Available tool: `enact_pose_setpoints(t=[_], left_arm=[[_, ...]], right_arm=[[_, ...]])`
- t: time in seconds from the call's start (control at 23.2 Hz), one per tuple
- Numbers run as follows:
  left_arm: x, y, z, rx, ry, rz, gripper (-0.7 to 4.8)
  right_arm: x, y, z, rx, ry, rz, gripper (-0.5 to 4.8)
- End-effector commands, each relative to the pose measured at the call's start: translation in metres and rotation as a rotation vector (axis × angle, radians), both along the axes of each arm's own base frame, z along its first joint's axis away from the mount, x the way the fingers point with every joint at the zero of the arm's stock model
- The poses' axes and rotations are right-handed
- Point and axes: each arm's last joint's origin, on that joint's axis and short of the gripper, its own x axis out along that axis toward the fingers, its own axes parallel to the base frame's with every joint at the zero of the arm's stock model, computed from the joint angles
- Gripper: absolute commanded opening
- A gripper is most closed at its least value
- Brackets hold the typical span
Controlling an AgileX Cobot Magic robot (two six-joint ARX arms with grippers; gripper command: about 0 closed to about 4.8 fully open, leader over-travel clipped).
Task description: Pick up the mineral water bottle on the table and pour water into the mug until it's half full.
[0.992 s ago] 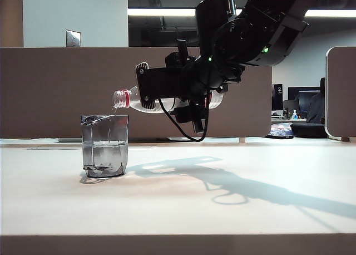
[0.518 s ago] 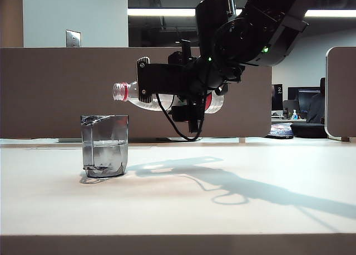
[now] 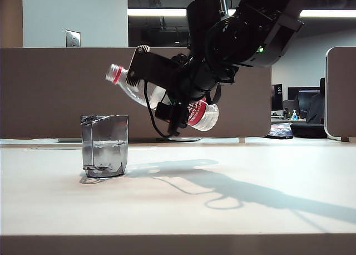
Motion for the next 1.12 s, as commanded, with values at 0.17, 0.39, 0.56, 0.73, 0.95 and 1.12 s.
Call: enact_pose_setpoints(t=[0.17, 0.39, 0.56, 0.73, 0.95, 1.12], left_arm=[[0.0, 0.0, 0.002, -0.003, -0.01, -0.004, -0.05], [0.0, 0.0, 0.002, -0.003, -0.009, -0.005, -0.05], [0.0, 0.0, 0.002, -0.003, -0.009, -0.004, -0.05], [0.0, 0.0, 0.002, -0.003, -0.01, -0.004, -0.05], [0.0, 0.0, 0.002, -0.003, -0.009, -0.004, -0.05], [0.0, 0.0, 0.002, -0.003, -0.009, -0.004, -0.05]], right_arm=[[-0.001, -0.002, 0.019, 0.352, 0.091, -0.036, 3.22], [-0.01, -0.008, 0.02, 0.616, 0.234, -0.061, 3.22], [-0.019, -0.021, 0.013, 0.782, 0.321, -0.032, 3.22], [-0.026, -0.049, -0.004, 0.994, 0.369, 0.014, 3.22], [-0.032, -0.078, -0.021, 1.075, 0.364, -0.006, 3.21], [-0.033, -0.078, -0.027, 1.065, 0.39, 0.002, 3.21]])
